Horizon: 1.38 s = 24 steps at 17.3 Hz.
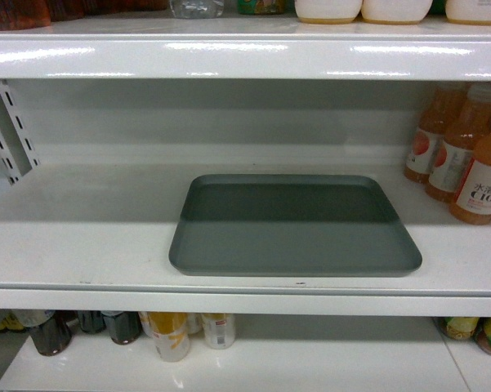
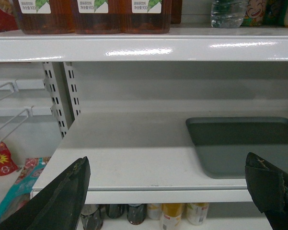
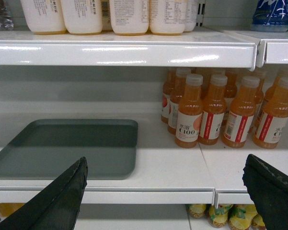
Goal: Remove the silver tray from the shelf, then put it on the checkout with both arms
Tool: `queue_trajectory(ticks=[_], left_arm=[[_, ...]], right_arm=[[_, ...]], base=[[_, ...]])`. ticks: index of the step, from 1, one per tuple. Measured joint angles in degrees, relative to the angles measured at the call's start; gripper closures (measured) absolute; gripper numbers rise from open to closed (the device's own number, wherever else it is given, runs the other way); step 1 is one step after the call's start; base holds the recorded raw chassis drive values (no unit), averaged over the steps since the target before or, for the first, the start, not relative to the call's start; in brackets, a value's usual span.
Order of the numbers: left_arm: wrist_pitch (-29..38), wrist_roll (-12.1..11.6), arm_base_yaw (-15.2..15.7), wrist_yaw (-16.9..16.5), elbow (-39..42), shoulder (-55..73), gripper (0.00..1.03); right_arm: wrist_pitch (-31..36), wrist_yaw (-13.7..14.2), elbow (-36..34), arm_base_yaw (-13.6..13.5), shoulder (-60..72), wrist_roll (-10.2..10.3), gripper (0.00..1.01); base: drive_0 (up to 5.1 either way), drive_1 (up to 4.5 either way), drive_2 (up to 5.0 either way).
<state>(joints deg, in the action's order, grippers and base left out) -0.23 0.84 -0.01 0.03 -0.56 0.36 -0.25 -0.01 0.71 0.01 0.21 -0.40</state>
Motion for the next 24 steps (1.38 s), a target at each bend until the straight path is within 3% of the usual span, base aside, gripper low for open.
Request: queue_trajectory(ticks=[24], left_arm=[[0.0,0.0,0.0,0.0,0.0,0.0,0.05]], right_arm=[[0.0,0.0,0.0,0.0,0.0,0.0,0.03]], base=[[0.0,0.0,0.0]])
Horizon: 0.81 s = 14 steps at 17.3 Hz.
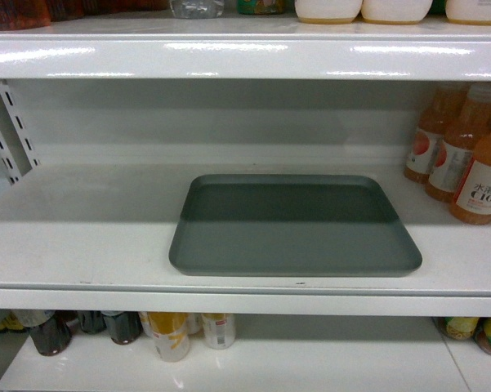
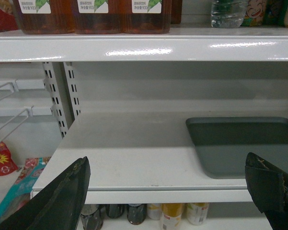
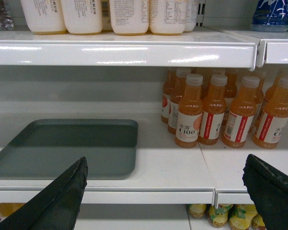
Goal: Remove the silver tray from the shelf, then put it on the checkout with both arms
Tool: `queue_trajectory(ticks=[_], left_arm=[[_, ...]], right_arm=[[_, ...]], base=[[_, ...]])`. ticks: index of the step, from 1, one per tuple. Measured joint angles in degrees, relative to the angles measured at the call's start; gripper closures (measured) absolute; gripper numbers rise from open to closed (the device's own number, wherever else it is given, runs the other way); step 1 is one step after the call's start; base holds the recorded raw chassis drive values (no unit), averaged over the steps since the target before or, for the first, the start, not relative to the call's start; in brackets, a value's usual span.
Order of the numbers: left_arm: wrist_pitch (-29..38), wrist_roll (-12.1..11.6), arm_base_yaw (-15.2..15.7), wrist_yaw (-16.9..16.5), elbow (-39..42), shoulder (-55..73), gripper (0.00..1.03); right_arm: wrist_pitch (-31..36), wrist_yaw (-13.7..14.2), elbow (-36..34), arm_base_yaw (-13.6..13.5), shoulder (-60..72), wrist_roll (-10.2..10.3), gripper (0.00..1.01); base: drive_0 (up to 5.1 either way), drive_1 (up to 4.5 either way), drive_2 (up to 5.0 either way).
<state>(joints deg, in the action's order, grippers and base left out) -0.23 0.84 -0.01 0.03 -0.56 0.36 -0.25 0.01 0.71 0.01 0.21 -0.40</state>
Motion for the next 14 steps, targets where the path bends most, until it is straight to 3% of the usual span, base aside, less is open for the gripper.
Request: queue_trajectory(ticks=[5,7,8,12,14], left_arm=[[0.0,0.0,0.0,0.0,0.0,0.0,0.05],[-13.5,2.5,-5.3,11.3,-6.4,11.1,0.05],[-11.6,3.3,-7.8,13.5,-9.6,21.7,0.05],[0.2,4.7,-7.6,7.5,-15.5,47.6,0.05],[6.8,5.0,-8.8,5.9,-16.9,58.2,0.05]], right_arm=[[0.0,0.0,0.0,0.0,0.0,0.0,0.03],[-9.4,-7.1,3.6,2.7,7.1,-2.8,0.03],[-9.2,-9.7,5.3,4.2,14.1,-4.0,0.03],[-1.8,-14.1,10.3,6.5,33.2,-5.3,0.03],[3.1,-13.8,11.7,6.4,43.1,-6.6,0.03]], base=[[0.0,0.0,0.0],[0.0,0.0,0.0],[0.0,0.0,0.0],[0.0,0.0,0.0],[0.0,0.0,0.0]])
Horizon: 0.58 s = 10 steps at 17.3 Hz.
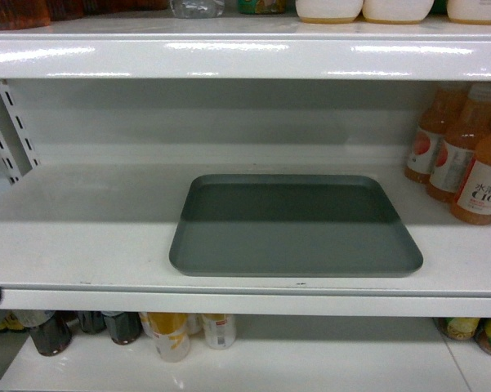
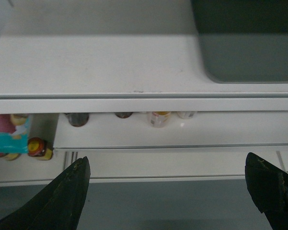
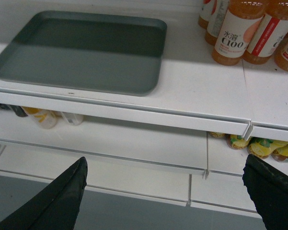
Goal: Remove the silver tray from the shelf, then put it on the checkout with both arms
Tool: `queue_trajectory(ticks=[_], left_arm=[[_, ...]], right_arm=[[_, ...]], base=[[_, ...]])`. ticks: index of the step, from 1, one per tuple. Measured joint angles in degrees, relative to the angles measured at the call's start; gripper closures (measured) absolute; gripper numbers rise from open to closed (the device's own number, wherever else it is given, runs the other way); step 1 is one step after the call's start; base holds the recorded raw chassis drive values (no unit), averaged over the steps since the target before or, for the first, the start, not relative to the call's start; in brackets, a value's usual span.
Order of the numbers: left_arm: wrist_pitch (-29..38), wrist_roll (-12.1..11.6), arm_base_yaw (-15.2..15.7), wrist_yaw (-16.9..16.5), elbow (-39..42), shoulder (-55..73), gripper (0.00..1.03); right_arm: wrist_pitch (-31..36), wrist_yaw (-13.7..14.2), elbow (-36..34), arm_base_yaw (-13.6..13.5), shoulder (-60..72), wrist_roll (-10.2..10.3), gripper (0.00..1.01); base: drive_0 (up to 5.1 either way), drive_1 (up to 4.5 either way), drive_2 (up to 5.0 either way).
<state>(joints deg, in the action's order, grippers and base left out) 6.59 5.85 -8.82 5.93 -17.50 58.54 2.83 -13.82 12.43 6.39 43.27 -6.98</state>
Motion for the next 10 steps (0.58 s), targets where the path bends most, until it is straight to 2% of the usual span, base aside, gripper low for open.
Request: queue_trajectory(ticks=[2,5,8,10], left_arm=[[6.3,1.2,-1.3,-2.4,-3.2,9.9,0.05],[13.0,1.7,-2.2,-3.2,-8.1,24.3,0.05],[15.6,1.7,-2.2,-3.0,-13.5,34.3,0.05],[16.2,1.6,-1.7,-2.7,-18.4,40.1,0.05]], right_arm=[[5.2,0.3,2.0,0.1,9.2,-0.6,0.03],[12.2,1.5,6.0,-0.6,23.1,-0.8,0.03],[17.6,3.8,10.9,-4.0,33.8,-0.3,0.03],[19.7,4.6,15.1,-5.9,41.3,1.1,0.03]], base=[[0.0,0.0,0.0],[0.0,0.0,0.0],[0.0,0.0,0.0],[0.0,0.0,0.0]])
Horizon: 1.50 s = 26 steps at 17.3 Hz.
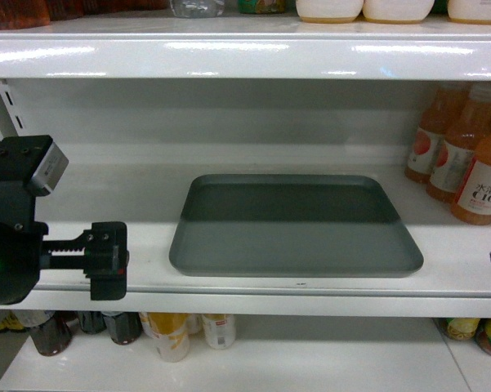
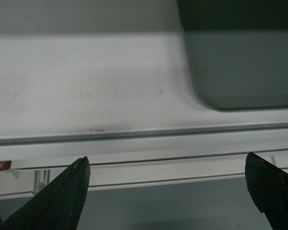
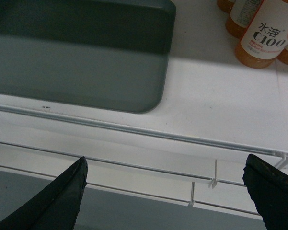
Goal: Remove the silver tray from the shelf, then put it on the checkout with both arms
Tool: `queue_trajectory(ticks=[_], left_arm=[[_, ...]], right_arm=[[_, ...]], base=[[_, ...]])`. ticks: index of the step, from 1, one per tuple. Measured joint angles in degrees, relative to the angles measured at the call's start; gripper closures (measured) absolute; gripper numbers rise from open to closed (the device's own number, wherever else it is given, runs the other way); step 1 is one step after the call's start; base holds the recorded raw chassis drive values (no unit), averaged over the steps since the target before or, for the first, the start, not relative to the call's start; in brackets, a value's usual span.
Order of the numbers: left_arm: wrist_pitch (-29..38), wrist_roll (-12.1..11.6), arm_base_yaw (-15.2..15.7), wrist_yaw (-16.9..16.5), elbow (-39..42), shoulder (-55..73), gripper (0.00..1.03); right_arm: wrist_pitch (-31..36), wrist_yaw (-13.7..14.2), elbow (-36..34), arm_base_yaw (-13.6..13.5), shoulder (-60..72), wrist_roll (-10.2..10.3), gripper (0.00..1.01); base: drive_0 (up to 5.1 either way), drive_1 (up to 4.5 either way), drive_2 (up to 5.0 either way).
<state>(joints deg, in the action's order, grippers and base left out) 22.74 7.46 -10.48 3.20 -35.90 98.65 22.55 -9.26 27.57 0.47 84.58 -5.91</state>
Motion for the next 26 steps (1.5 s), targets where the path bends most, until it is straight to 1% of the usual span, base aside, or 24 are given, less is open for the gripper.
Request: queue_trajectory(ticks=[1,2,4,5,8,9,10,11,13,17,19,21,24,26], left_arm=[[-0.1,0.0,0.3,-0.4,-2.1,2.3,0.05],[-0.4,0.0,0.5,-0.5,-4.6,4.9,0.05],[-0.8,0.1,0.5,-0.7,-8.8,9.3,0.05],[-1.5,0.1,0.5,-0.3,-10.8,11.1,0.05],[-4.1,1.4,0.4,-0.2,-16.6,15.8,0.05],[-4.7,1.6,0.1,-0.2,-18.4,17.1,0.05],[-5.4,1.8,-0.2,-0.2,-20.2,18.4,0.05],[-5.7,2.0,-0.5,0.0,-21.9,19.5,0.05],[-7.1,2.7,-0.9,0.0,-24.6,21.5,0.05],[-10.7,2.8,-1.4,-0.4,-29.3,25.4,0.05],[-11.6,2.7,-1.7,-0.3,-31.1,26.8,0.05],[-12.0,2.7,-1.8,-0.2,-31.8,27.6,0.05],[-12.0,2.5,-1.7,0.3,-31.8,28.3,0.05],[-11.2,2.1,-1.4,0.6,-31.4,28.3,0.05]], right_arm=[[0.3,0.5,2.0,-0.8,2.9,0.5,0.03],[0.6,1.6,4.5,-1.7,6.3,1.1,0.03],[0.0,2.5,9.2,-2.8,11.9,2.6,0.03],[0.2,3.0,11.3,-3.6,14.1,2.8,0.03],[-1.5,3.7,17.9,-4.3,19.6,4.9,0.03],[-1.3,4.2,19.7,-4.3,21.5,5.0,0.03],[-2.2,5.7,22.2,-4.6,23.5,5.0,0.03],[-2.9,6.1,24.0,-4.6,25.3,5.0,0.03],[-5.2,6.5,27.5,-4.6,28.4,5.1,0.03],[-8.7,6.7,33.6,-4.7,33.6,5.3,0.03],[-9.8,7.7,35.3,-5.0,35.4,5.0,0.03],[-10.9,8.5,36.9,-5.4,36.5,5.0,0.03],[-11.3,10.7,39.3,-6.1,38.4,5.1,0.03],[-11.3,10.9,40.5,-6.4,39.0,5.6,0.03]], base=[[0.0,0.0,0.0],[0.0,0.0,0.0],[0.0,0.0,0.0],[0.0,0.0,0.0],[0.0,0.0,0.0],[0.0,0.0,0.0],[0.0,0.0,0.0],[0.0,0.0,0.0],[0.0,0.0,0.0],[0.0,0.0,0.0],[0.0,0.0,0.0],[0.0,0.0,0.0],[0.0,0.0,0.0],[0.3,0.34,0.3]])
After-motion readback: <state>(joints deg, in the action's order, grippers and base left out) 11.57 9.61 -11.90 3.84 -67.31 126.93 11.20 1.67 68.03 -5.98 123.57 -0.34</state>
